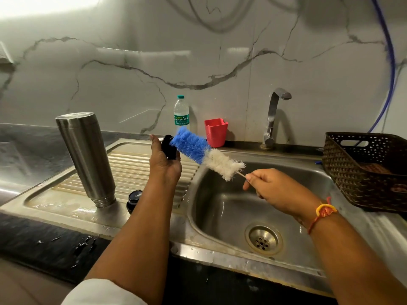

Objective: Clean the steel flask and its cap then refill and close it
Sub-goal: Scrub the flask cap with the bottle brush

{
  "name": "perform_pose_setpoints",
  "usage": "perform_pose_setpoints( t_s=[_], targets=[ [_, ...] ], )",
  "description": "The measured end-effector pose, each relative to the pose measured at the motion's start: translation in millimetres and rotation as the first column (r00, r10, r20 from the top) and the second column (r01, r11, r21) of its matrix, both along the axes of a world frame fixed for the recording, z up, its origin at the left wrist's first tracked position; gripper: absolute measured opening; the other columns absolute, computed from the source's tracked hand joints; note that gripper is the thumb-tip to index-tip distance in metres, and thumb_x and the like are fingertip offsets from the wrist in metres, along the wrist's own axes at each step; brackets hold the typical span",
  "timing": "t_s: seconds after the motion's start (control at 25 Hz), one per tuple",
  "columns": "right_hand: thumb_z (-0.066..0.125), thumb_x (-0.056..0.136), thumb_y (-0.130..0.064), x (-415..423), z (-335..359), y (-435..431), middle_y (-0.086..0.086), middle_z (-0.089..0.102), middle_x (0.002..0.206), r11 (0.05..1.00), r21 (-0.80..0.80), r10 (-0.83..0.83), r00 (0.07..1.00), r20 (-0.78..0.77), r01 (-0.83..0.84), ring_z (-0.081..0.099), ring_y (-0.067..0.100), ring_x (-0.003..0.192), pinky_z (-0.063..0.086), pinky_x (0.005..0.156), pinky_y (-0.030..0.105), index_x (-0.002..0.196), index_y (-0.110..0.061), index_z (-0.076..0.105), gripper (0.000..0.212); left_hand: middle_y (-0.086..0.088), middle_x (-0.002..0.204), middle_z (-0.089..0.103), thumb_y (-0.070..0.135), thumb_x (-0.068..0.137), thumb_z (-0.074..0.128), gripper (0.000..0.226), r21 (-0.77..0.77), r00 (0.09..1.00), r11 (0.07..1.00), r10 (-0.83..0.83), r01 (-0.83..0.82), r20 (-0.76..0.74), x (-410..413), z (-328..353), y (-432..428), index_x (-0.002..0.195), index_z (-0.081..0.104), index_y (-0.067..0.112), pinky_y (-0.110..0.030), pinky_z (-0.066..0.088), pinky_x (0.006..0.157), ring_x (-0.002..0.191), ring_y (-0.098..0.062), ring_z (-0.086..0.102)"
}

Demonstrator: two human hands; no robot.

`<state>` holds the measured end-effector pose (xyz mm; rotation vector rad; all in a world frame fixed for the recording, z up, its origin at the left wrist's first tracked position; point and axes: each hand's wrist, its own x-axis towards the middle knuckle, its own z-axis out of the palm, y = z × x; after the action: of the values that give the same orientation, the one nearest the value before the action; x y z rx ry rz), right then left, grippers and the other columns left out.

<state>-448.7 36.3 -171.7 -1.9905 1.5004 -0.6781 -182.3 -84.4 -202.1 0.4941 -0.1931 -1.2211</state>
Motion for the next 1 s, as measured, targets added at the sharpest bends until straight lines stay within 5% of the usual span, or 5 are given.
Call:
perform_pose_setpoints(
  t_s=[0.12,0.4,0.6,0.92,1.0],
  targets=[
    [0.041,0.102,-0.038,0.7,-0.5,0.4,0.0,0.051,0.066,1.0,0.013,0.027,1.0,-0.014,-0.027,0.047,0.011,0.061,0.039,0.061,0.031,0.09,-0.028,0.07,0.033,-0.021,0.131,0.065,0.041,0.093,0.07,0.058,-0.034,1.0,0.999,-0.027,0.027,0.009,1.3,-1.6,-1.1,0.135,0.057,0.005,-0.056,0.053,0.101,0.115,-0.036,0.068],
    [0.043,0.103,-0.033,4.0,1.8,3.4,-0.008,0.046,0.053,0.992,0.093,0.08,0.994,0.08,-0.087,0.038,0.005,0.045,0.034,0.045,0.022,0.097,-0.028,0.07,0.028,-0.019,0.107,0.067,0.03,0.098,0.065,0.03,0.006,0.973,0.989,-0.149,0.15,0.179,-21.8,10.4,17.1,0.11,0.061,0.004,-0.045,0.061,0.085,0.097,-0.031,0.071],
    [0.042,0.104,-0.032,3.0,6.4,6.2,-0.008,0.041,0.052,0.959,0.253,0.059,0.965,0.255,-0.125,0.028,0.008,0.044,0.022,0.041,0.023,0.104,-0.018,0.069,0.03,-0.02,0.123,0.066,0.035,0.1,0.061,0.047,-0.076,0.982,0.989,-0.115,0.127,0.147,-12.3,7.1,14.8,0.133,0.059,0.001,-0.05,0.052,0.104,0.113,-0.032,0.067],
    [0.044,0.103,-0.033,-2.1,4.5,7.7,-0.006,0.037,0.057,0.899,0.401,-0.029,0.891,0.453,-0.175,0.022,0.008,0.048,0.018,0.039,0.02,0.11,-0.013,0.068,0.032,-0.021,0.121,0.064,0.034,0.096,0.067,0.059,-0.07,0.947,0.986,-0.122,0.149,0.298,-19.4,11.1,19.2,0.142,0.05,0.0,-0.046,0.054,0.102,0.113,-0.032,0.067],
    [0.045,0.103,-0.033,-1.5,3.1,7.5,-0.006,0.037,0.058,0.898,0.404,-0.047,0.875,0.482,-0.174,0.021,0.008,0.049,0.018,0.04,0.02,0.11,-0.013,0.068,0.031,-0.018,0.113,0.068,0.032,0.097,0.066,0.045,-0.073,0.932,0.981,-0.146,0.18,0.333,-23.1,13.5,21.8,0.128,0.059,0.0,-0.044,0.056,0.099,0.103,-0.028,0.069]
  ],
)
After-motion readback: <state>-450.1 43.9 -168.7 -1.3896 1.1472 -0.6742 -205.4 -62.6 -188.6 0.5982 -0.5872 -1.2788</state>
